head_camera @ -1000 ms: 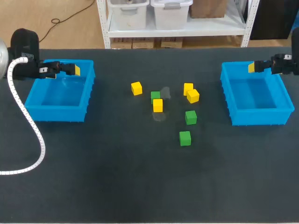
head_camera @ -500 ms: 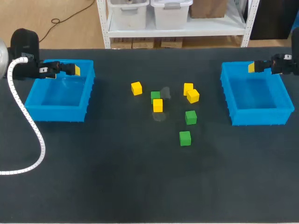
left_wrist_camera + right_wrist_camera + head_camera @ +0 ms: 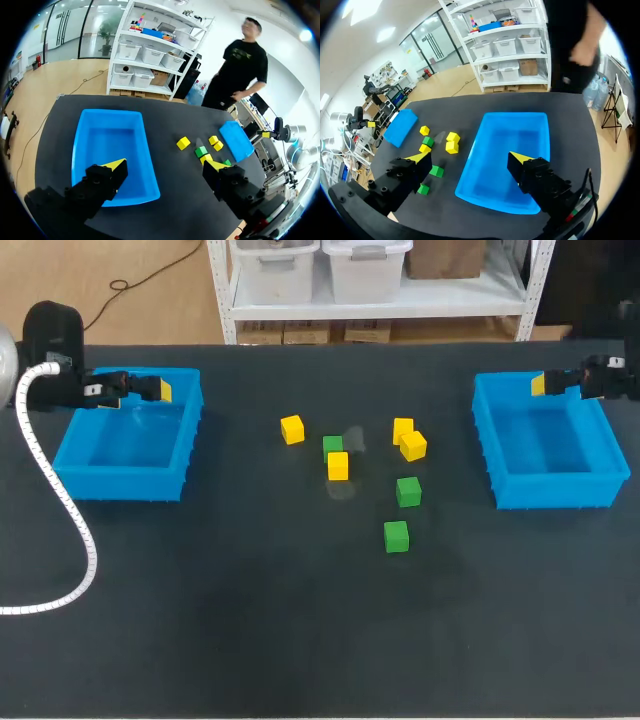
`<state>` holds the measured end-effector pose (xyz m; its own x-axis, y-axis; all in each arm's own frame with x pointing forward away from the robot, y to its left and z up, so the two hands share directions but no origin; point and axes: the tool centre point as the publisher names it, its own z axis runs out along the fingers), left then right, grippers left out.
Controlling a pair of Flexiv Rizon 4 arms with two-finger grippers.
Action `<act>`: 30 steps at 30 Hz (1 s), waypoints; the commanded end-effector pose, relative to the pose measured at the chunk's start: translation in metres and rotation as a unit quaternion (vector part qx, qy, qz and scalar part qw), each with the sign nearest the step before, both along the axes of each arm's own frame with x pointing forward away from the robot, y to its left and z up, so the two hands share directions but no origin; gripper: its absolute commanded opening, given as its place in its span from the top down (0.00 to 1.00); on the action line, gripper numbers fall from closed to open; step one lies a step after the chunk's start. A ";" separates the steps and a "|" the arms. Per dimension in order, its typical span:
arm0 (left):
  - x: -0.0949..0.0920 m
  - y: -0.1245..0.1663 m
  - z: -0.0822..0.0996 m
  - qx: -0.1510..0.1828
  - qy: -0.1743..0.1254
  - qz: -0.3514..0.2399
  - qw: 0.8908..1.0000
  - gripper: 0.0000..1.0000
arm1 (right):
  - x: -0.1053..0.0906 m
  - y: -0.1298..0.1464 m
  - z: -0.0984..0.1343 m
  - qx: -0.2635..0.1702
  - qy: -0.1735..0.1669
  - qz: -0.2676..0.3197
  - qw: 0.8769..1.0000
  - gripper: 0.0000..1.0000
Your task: Put the green cubes in the right bin and the yellow cubes in the left bin.
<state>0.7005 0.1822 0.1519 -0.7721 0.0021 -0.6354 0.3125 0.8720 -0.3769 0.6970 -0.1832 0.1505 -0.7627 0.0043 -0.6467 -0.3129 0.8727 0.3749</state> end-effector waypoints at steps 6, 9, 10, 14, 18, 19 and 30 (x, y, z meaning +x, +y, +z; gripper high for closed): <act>0.000 0.002 -0.001 -0.004 -0.003 -0.002 1.000 0.00 | 0.001 0.000 -0.001 0.001 0.000 0.001 1.000 0.00; 0.000 0.002 -0.001 -0.004 -0.003 -0.002 1.000 0.00 | 0.001 0.000 -0.001 0.001 0.000 0.001 1.000 0.00; 0.000 0.002 -0.001 -0.004 -0.003 -0.002 1.000 0.00 | 0.001 0.000 -0.001 0.001 0.000 0.001 1.000 0.00; 0.000 0.002 -0.001 -0.004 -0.003 -0.002 1.000 0.00 | 0.001 0.000 -0.001 0.001 0.000 0.001 1.000 0.00; 0.000 0.002 -0.001 -0.004 -0.003 -0.002 1.000 0.00 | 0.007 0.014 0.020 -0.043 -0.002 0.015 0.999 0.00; 0.000 0.002 -0.001 -0.004 -0.003 -0.002 1.000 0.00 | 0.010 0.020 0.024 -0.059 0.005 0.016 0.998 0.00; 0.000 0.002 -0.001 -0.004 -0.003 -0.002 1.000 0.00 | -0.002 0.110 0.039 -0.169 0.034 0.041 0.984 0.00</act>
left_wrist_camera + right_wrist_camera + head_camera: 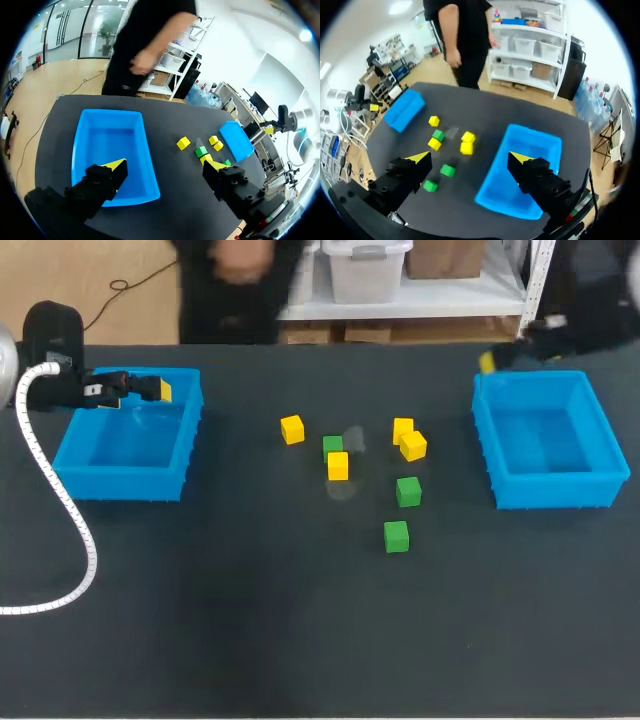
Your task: Put the green cubes in the right bin and the yellow cubes in the left bin.
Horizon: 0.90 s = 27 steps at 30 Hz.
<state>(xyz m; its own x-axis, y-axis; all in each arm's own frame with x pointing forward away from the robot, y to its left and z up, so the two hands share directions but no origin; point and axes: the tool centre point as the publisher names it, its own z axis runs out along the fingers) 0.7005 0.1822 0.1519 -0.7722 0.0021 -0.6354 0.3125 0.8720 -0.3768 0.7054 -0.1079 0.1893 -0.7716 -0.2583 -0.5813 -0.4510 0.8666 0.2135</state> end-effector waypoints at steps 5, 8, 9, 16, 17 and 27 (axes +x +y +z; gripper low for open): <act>0.000 0.002 -0.001 -0.004 -0.003 -0.002 1.000 0.00 | -0.035 0.067 -0.015 -0.093 0.030 -0.047 0.994 0.00; 0.000 0.002 -0.001 -0.004 -0.003 -0.002 1.000 0.00 | -0.045 0.079 -0.029 -0.104 0.039 -0.054 0.992 0.00; 0.000 0.002 -0.001 -0.004 -0.003 -0.002 1.000 0.00 | -0.046 0.081 -0.036 -0.108 0.045 -0.065 0.991 0.00; 0.000 0.002 -0.001 -0.004 -0.003 -0.002 1.000 0.00 | -0.054 0.091 -0.090 -0.127 0.109 -0.090 0.982 0.00; 0.000 0.002 -0.001 -0.004 -0.003 -0.002 1.000 0.00 | -0.056 0.093 -0.097 -0.132 0.116 -0.086 0.981 0.00; 0.000 0.002 -0.001 -0.004 -0.003 -0.002 1.000 0.00 | -0.057 0.099 -0.143 -0.142 0.155 -0.089 0.974 0.00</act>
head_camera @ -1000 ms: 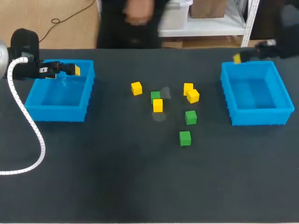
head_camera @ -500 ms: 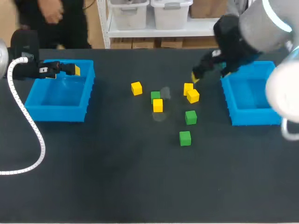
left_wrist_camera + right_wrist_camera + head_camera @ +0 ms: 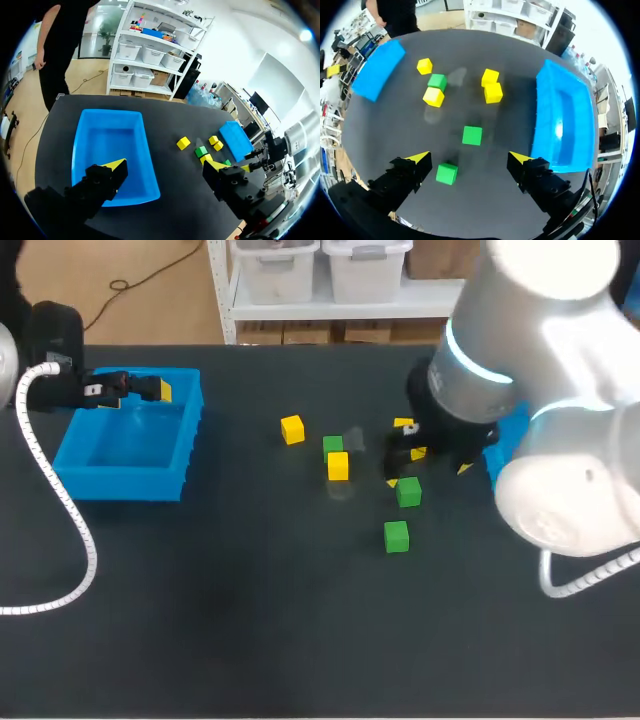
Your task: Put the green cubes in the right bin and the yellow cubes in the left bin.
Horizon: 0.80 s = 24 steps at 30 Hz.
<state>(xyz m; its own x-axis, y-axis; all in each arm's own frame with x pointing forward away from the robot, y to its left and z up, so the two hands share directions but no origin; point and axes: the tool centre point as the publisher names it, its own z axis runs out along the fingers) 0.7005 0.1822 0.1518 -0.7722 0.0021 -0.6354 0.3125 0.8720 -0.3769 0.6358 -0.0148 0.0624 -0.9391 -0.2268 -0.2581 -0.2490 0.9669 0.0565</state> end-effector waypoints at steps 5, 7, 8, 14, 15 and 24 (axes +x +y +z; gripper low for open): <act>0.000 0.002 -0.001 -0.004 -0.003 -0.002 1.000 0.00 | 0.015 0.000 -0.032 -0.013 0.017 -0.019 1.000 0.00; 0.000 0.002 -0.001 -0.004 -0.003 -0.002 1.000 0.00 | 0.016 -0.001 -0.039 -0.016 0.021 -0.021 0.999 0.00; 0.000 0.002 -0.001 -0.004 -0.003 -0.002 1.000 0.00 | 0.016 -0.002 -0.042 -0.017 0.024 -0.023 0.999 0.00; 0.000 0.002 -0.001 -0.004 -0.003 -0.002 1.000 0.00 | 0.017 0.001 -0.054 -0.023 0.031 -0.023 0.999 0.00; 0.000 0.002 -0.001 -0.004 -0.003 -0.002 1.000 0.00 | 0.017 0.002 -0.055 -0.024 0.031 -0.024 0.999 0.00; 0.000 0.002 -0.001 -0.004 -0.003 -0.002 1.000 0.00 | 0.017 0.004 -0.065 -0.039 0.038 -0.025 0.998 0.00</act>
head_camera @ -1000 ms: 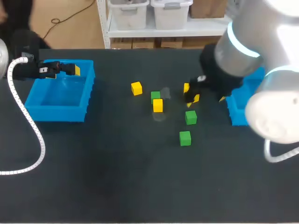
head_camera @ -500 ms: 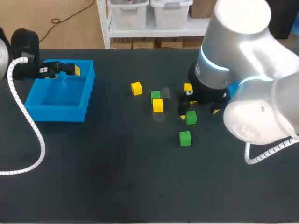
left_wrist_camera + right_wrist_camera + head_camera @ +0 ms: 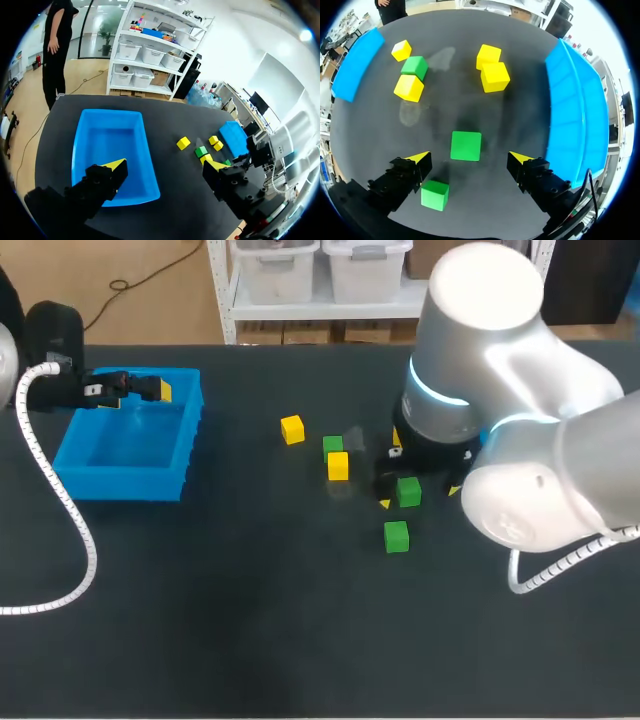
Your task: Put the green cubes in the right bin and the yellow cubes in the left bin.
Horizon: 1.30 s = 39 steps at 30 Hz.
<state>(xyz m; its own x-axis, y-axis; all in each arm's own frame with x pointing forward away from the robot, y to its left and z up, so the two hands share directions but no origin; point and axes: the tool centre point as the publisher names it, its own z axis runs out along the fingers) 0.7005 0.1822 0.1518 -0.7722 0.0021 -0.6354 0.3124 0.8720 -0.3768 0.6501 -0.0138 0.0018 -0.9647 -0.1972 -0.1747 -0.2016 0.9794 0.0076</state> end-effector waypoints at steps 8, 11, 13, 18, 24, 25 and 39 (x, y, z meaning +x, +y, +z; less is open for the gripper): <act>0.000 0.002 -0.001 -0.004 -0.003 -0.002 1.000 0.00 | 0.003 0.003 -0.009 -0.008 0.001 -0.008 1.000 0.65; 0.000 0.002 -0.001 -0.004 -0.003 -0.002 1.000 0.00 | 0.003 0.003 -0.010 -0.009 0.000 -0.010 1.000 0.90; 0.000 0.002 -0.001 -0.004 -0.003 -0.002 1.000 0.00 | 0.002 0.003 -0.011 -0.009 0.000 -0.012 1.000 1.00; 0.000 0.002 -0.001 -0.004 -0.003 -0.002 1.000 0.00 | 0.002 0.002 -0.013 -0.011 0.000 -0.013 1.000 1.00; 0.000 0.002 -0.001 -0.004 -0.003 -0.002 1.000 0.00 | 0.001 0.003 -0.017 -0.012 0.000 -0.011 1.000 1.00; 0.000 0.002 -0.001 -0.004 -0.003 -0.002 1.000 0.00 | 0.001 0.003 -0.017 -0.011 0.000 -0.011 1.000 1.00; 0.000 0.002 -0.001 -0.004 -0.003 -0.002 1.000 0.00 | 0.044 -0.029 0.098 -0.005 -0.147 -0.007 0.989 1.00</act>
